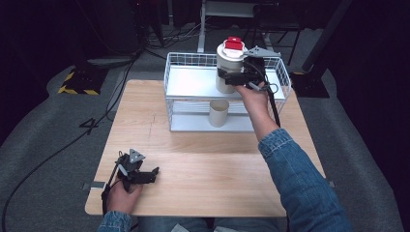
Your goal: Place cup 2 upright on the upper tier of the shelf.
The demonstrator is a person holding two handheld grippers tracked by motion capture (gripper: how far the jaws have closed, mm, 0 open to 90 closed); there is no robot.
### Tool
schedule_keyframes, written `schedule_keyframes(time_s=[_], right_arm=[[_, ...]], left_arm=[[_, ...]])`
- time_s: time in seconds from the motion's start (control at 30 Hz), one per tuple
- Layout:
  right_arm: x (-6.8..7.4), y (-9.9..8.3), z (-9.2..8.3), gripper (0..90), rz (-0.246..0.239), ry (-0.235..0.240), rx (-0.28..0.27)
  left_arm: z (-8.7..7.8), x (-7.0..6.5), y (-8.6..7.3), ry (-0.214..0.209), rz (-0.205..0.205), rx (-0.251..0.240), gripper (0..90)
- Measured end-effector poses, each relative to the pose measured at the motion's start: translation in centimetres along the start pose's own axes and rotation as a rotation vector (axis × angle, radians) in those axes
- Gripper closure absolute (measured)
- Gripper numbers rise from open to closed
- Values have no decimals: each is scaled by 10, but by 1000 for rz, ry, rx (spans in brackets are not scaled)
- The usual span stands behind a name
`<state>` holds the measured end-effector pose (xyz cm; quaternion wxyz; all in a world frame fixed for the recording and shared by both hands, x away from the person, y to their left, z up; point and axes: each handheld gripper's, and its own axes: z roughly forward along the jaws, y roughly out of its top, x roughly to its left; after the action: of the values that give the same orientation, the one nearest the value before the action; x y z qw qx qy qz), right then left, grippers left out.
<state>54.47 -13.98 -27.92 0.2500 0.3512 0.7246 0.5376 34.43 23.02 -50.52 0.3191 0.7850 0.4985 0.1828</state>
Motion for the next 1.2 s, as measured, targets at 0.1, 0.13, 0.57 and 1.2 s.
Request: schedule_keyframes(time_s=[0.1,0.13,0.57,1.2], right_arm=[[0,0,-8,0,-3,-1,6],[0,0,-10,0,1,3,-1],[0,-4,-53,0,-19,42,16],[-7,-29,-128,34,-30,136,29]], left_arm=[[0,0,0,0,0,0,92],[0,0,0,0,0,0,92],[0,0,0,0,0,0,92],[0,0,0,-2,0,2,92]])
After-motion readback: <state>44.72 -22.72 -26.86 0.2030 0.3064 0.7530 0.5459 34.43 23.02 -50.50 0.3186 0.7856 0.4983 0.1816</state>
